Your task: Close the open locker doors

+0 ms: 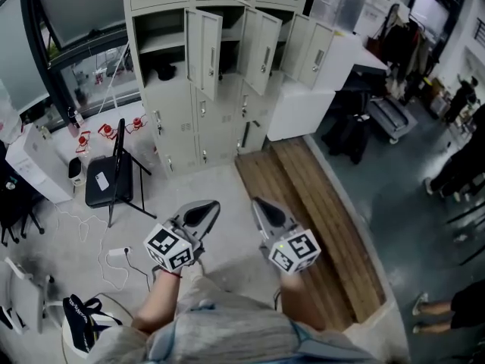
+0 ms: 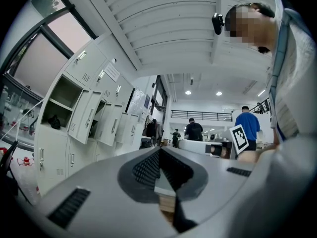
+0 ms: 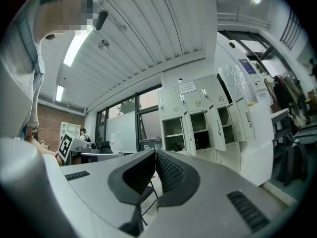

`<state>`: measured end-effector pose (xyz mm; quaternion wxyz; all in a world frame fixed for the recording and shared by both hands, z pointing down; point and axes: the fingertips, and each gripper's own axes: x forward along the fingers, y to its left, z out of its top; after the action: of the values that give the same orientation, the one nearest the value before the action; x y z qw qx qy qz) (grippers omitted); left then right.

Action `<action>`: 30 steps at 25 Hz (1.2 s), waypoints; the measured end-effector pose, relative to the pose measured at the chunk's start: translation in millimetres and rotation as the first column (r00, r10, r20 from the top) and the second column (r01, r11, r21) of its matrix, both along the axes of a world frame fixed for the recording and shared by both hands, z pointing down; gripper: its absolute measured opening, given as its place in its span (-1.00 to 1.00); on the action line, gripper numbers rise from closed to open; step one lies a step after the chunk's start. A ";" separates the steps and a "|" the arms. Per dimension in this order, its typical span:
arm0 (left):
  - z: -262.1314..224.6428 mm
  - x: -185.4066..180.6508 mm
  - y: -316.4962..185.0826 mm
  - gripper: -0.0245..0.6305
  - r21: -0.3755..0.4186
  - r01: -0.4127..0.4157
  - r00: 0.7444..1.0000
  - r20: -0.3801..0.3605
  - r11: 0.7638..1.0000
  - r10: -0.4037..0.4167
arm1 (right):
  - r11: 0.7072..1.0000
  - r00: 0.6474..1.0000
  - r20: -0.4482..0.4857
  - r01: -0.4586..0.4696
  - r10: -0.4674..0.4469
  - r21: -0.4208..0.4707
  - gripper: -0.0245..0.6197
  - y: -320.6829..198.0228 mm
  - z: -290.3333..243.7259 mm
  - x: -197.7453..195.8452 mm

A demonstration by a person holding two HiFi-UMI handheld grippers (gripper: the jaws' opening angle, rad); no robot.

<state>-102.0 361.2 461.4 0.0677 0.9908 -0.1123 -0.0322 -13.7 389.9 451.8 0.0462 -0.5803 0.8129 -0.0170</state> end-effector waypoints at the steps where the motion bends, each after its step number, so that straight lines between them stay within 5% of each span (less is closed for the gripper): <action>1: 0.8 -1.3 -3.7 -0.92 -0.005 0.008 1.000 0.002 1.000 -0.008 | 1.000 1.000 0.001 -0.001 0.001 -0.001 -0.91 -3.4 0.4 1.3; 19: -9.1 25.6 -201.3 -0.92 -0.006 0.054 0.997 -0.050 0.999 -0.055 | 0.998 0.998 -0.032 0.053 -0.053 -0.016 -0.91 -170.2 -3.9 23.1; 30: -26.0 18.5 -311.4 -0.92 -0.010 -0.006 0.999 -0.049 1.000 0.005 | 0.998 0.998 -0.031 0.060 -0.060 -0.004 -0.91 -291.2 -24.1 13.9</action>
<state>-83.5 49.8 435.4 0.0755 0.9897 -0.1081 -0.0556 0.2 98.6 427.7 0.0322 -0.5561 0.8304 -0.0107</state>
